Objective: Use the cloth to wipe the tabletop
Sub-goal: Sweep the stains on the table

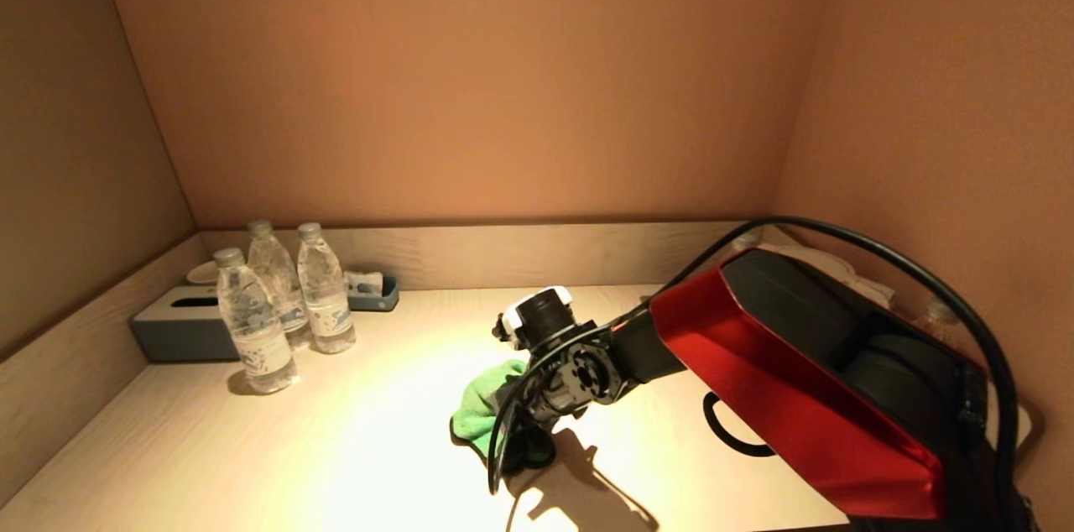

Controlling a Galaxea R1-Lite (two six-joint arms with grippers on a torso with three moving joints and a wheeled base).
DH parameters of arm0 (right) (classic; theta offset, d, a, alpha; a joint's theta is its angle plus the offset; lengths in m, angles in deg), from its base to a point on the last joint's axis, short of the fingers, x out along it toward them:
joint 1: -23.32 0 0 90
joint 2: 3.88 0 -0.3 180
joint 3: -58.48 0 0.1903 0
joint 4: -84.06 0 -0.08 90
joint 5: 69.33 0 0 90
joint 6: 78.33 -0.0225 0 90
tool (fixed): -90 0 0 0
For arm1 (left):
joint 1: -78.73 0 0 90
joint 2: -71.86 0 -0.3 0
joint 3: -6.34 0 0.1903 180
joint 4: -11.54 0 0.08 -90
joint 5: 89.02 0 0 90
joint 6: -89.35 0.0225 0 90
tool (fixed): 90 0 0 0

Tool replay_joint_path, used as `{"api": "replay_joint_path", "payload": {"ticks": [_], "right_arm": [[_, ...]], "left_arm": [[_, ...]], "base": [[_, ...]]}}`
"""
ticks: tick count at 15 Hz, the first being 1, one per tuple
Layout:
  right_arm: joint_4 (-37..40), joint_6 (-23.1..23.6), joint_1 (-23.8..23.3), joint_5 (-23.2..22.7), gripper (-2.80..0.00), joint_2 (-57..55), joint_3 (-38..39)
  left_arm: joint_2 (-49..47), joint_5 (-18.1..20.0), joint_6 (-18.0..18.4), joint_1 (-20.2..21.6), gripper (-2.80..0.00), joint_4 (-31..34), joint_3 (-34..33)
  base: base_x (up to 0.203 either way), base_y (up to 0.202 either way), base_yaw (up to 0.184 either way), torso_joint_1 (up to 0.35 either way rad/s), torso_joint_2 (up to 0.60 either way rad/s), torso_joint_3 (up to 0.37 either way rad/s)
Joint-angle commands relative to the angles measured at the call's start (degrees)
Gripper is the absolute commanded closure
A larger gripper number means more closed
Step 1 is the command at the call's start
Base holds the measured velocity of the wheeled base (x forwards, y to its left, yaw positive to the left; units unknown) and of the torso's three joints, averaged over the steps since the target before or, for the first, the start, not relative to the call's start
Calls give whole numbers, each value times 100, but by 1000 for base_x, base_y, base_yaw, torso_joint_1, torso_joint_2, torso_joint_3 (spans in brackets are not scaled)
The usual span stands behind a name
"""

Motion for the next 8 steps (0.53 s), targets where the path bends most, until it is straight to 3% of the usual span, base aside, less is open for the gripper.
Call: {"api": "replay_joint_path", "payload": {"ticks": [1, 5, 8], "right_arm": [[9, 25, -180, 260, 0, -332, -212], [18, 9, -280, 288, 0, -429, -357], [18, -9, -392, 684, 0, -383, -338]], "left_arm": [[-3, 1, 2, 2, 0, 0, -1], [-3, 1, 2, 2, 0, 0, -1], [-3, 1, 2, -1, 0, 0, -1]], "base": [[0, 0, 0, 0, 0, 0], [0, 0, 0, 0, 0, 0], [0, 0, 0, 0, 0, 0]]}}
